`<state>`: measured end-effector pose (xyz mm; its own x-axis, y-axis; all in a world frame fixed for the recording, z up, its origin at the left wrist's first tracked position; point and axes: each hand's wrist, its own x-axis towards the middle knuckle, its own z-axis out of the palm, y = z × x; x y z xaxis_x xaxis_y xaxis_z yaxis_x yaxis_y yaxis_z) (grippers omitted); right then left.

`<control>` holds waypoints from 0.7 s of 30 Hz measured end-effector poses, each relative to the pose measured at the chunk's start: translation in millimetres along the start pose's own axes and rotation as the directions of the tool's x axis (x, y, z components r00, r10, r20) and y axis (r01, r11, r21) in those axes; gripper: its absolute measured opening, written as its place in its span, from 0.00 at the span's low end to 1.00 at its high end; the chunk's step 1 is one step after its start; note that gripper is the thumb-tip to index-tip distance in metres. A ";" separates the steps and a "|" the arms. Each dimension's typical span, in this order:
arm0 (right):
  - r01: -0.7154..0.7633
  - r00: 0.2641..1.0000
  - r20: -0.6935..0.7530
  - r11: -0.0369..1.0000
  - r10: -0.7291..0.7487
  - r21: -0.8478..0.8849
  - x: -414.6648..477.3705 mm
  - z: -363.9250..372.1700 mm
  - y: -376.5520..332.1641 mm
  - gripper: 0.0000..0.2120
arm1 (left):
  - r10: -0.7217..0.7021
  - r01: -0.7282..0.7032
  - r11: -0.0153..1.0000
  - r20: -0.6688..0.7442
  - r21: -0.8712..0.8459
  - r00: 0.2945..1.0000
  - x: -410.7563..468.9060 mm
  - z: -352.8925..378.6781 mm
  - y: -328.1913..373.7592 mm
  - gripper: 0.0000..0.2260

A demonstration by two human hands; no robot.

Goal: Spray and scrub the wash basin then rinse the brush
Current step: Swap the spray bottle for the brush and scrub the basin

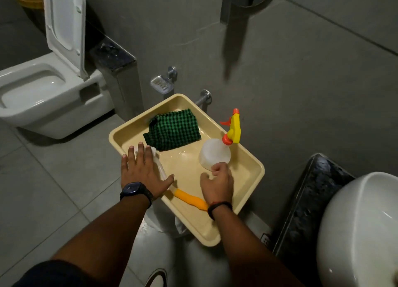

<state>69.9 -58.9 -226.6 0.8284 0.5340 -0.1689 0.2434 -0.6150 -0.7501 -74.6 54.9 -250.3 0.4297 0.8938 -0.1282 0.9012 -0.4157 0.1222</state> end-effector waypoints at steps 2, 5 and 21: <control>0.196 0.933 0.349 0.937 -0.088 -0.287 -8.2 7.5 10.7 0.17 | -0.008 0.008 1.000 -0.004 -0.008 1.000 -0.8 2.3 -0.7 0.50; 0.494 0.790 0.601 0.711 -0.125 -0.501 -11.1 18.0 18.9 0.21 | -0.007 0.007 1.000 -0.013 -0.008 1.000 -0.9 5.3 -2.4 0.49; 0.218 0.951 0.262 0.956 -0.163 -0.195 -35.4 -92.5 -32.8 0.09 | 0.143 -0.202 0.959 -0.277 -0.197 0.950 -33.4 -100.2 57.4 0.41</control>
<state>79.2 -111.3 -136.8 0.6161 0.7603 -0.2059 0.5114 -0.5849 -0.6296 -42.9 18.0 -140.4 0.5218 0.8364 0.1682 0.7670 -0.5462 0.3367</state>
